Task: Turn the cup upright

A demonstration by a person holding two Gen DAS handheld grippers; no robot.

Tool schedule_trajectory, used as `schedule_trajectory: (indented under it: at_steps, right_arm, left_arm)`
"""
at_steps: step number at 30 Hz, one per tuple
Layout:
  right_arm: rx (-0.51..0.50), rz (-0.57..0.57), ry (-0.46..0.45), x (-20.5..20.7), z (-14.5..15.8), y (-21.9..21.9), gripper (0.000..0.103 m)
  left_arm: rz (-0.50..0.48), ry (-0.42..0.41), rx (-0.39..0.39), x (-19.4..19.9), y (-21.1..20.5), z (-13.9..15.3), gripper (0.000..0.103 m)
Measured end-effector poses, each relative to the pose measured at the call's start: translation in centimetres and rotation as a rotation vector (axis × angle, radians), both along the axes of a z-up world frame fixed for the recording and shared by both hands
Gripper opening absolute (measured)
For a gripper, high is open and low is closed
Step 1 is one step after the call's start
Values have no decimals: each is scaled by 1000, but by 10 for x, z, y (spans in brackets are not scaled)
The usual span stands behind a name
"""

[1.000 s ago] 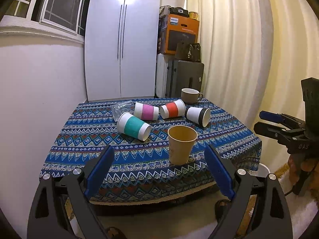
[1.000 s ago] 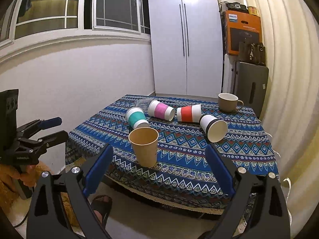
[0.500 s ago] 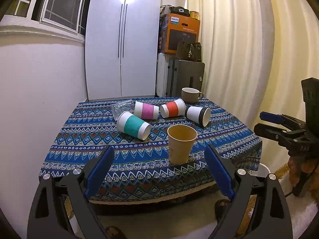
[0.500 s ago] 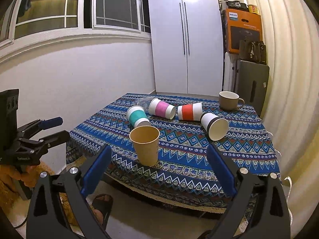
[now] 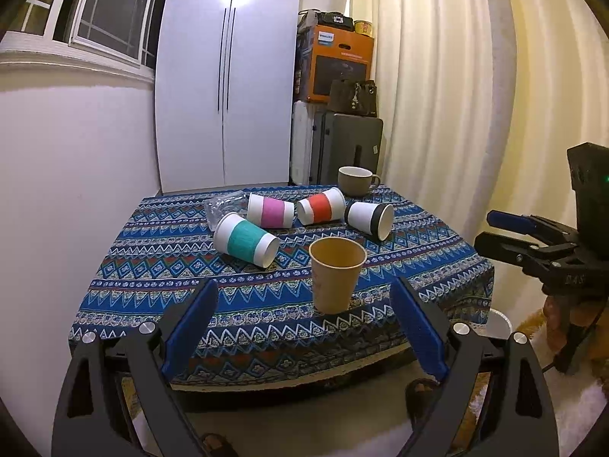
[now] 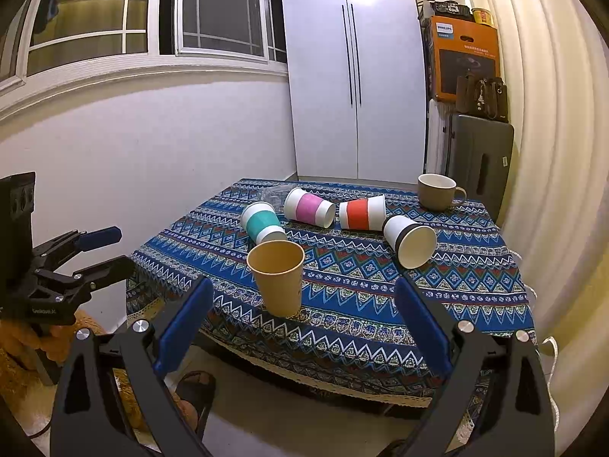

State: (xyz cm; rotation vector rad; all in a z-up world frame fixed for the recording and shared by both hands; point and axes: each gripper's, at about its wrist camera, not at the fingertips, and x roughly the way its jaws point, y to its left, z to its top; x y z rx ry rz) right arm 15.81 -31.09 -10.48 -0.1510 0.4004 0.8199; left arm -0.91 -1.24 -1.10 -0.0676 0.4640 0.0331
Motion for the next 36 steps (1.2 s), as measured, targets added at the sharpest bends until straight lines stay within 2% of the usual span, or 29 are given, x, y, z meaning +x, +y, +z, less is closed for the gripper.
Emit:
schedule_trajectory:
  at_steps: [36]
  right_arm:
    - [-17, 6, -7, -2, -1, 5, 95]
  left_arm:
    - [-12, 6, -5, 1, -3, -1, 89]
